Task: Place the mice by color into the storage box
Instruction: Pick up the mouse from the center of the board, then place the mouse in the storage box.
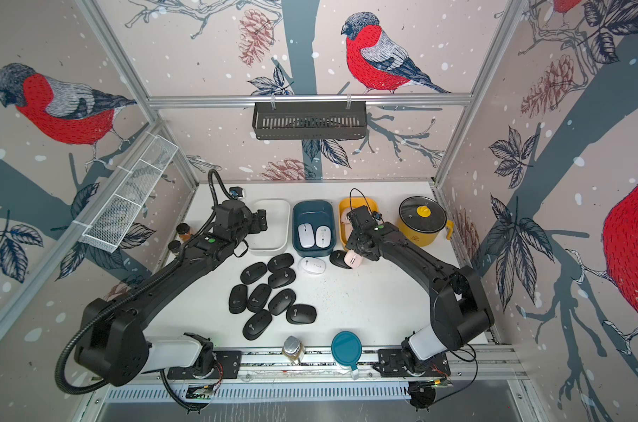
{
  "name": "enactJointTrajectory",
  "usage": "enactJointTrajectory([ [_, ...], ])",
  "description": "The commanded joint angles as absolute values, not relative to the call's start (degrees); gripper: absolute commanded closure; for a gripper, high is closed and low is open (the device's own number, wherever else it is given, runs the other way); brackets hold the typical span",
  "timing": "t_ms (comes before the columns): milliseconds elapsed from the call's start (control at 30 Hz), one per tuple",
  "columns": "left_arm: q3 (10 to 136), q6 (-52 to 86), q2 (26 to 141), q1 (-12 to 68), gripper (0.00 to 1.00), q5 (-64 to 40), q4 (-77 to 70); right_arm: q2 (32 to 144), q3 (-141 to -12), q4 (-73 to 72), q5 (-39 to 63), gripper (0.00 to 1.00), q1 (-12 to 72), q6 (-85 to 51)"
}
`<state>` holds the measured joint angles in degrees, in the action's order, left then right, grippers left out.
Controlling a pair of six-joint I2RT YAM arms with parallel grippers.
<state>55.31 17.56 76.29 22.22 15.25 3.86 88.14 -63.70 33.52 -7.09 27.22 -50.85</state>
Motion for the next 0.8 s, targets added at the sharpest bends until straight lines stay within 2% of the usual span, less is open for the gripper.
enactJointTrajectory([
  [0, 55.6, 17.3, 76.3, 22.1, 0.1, 16.7, 3.4, 90.2, -66.1, 32.7, -5.9, 0.41, 24.9, -46.3],
  [300, 55.6, 17.0, 76.0, 22.1, 0.1, 17.1, 3.3, 97.8, -73.4, 29.9, -5.2, 0.41, 18.9, -43.0],
  [767, 55.6, 17.9, 75.9, 22.1, 0.1, 15.9, 3.2, 111.4, -87.9, 32.1, -6.0, 0.41, 17.4, -37.0],
])
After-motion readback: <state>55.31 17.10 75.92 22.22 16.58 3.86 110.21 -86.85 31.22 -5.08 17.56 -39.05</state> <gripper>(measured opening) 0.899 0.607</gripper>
